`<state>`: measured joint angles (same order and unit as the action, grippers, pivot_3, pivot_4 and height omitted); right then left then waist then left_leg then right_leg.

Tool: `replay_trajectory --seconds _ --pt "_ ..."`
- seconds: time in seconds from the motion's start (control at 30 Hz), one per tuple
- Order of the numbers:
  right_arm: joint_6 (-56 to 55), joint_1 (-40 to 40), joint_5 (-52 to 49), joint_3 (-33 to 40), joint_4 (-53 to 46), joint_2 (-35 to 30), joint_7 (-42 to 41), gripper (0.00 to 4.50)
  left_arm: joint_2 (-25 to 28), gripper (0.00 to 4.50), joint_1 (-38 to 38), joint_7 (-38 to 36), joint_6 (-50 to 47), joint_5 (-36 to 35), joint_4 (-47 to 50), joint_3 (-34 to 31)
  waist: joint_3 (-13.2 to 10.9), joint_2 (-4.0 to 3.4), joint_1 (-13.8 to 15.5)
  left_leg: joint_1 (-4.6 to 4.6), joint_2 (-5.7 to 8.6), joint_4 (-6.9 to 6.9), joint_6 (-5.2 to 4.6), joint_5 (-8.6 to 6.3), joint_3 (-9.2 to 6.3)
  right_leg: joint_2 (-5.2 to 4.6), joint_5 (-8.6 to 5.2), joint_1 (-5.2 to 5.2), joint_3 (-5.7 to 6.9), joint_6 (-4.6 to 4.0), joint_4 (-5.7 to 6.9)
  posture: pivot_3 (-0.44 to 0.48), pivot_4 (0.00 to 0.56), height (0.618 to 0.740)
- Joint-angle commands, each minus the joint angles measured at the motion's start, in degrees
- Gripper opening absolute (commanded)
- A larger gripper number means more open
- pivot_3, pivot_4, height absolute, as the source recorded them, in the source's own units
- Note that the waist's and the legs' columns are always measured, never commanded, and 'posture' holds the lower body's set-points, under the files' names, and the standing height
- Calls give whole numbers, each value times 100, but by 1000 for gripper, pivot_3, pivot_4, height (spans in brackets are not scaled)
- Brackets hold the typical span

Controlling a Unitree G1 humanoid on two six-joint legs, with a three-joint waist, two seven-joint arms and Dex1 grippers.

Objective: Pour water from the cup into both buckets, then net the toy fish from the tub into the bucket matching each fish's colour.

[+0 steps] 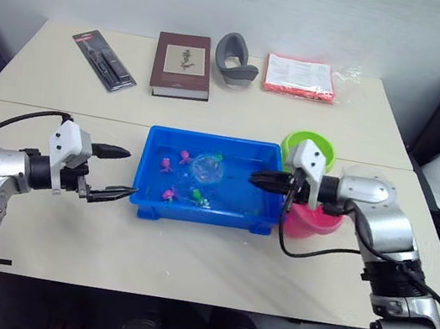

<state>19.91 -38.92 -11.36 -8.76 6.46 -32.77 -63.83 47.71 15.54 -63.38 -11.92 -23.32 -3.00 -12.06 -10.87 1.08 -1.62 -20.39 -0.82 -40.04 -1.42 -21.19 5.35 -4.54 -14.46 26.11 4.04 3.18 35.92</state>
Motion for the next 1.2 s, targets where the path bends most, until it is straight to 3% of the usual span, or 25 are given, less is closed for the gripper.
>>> replay_trajectory --seconds 0.03,0.33,0.6,1.2 --pt "-192 24 25 -53 -325 -18 -4 0 105 4428 -31 -29 141 -29 -26 -204 0 0 -15 0 0 0 0 0 1 0 0 0 -1 0 1 0 150 740" --pt "-381 -307 863 -858 -177 582 608 0 237 4428 -146 -96 166 -5 -115 -230 0 0 -7 -5 0 2 4 1 6 1 -2 16 -5 -3 7 0 150 740" --pt "-996 -426 1659 -1370 271 586 748 0 242 4428 -253 -54 133 -37 -18 -285 0 0 -14 -10 0 3 3 0 6 1 -2 19 -3 -3 5 0 150 740" --pt "-221 -431 1343 -1370 -29 1169 478 0 234 4428 -332 -29 106 -59 28 -314 0 0 -17 -17 -1 2 3 1 4 2 -2 25 -2 -3 7 0 150 740"
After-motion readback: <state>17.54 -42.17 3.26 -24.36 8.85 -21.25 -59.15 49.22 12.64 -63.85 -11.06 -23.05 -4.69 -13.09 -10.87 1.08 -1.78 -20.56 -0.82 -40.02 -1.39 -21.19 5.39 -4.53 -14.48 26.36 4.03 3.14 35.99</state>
